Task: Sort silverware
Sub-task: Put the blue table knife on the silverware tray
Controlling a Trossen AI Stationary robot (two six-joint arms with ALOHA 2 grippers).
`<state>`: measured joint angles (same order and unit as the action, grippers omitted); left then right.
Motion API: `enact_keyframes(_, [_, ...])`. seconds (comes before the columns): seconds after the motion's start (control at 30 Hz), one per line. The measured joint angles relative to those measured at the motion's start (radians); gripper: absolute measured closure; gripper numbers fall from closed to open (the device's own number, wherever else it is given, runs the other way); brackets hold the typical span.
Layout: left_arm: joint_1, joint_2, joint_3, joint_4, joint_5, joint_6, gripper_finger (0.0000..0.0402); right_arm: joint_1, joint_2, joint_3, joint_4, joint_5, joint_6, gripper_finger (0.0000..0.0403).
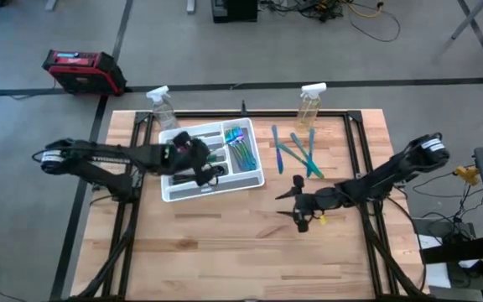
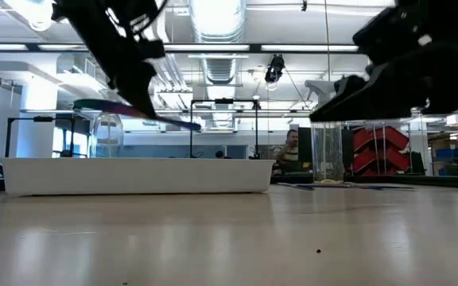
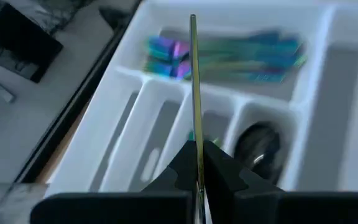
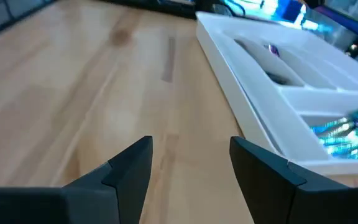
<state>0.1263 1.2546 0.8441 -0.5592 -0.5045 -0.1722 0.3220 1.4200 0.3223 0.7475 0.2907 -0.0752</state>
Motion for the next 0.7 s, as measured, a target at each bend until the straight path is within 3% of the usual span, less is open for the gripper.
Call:
enact_keyframes(0.2, [0.188,0.021,-0.007,0.002,0.129,0.221,0.0401,-0.004,0.160,0.045,0.051,-0.001,0.060,0.0199])
enact_keyframes(0.4, [0.269,0.057,-0.014,0.000,0.207,0.352,0.0401,-0.004,0.265,0.096,0.052,-0.002,0.120,0.0203])
enact_keyframes(0.7, [0.303,0.160,-0.066,0.066,0.183,0.443,0.0402,-0.004,0.269,0.112,0.052,-0.003,0.137,0.0203])
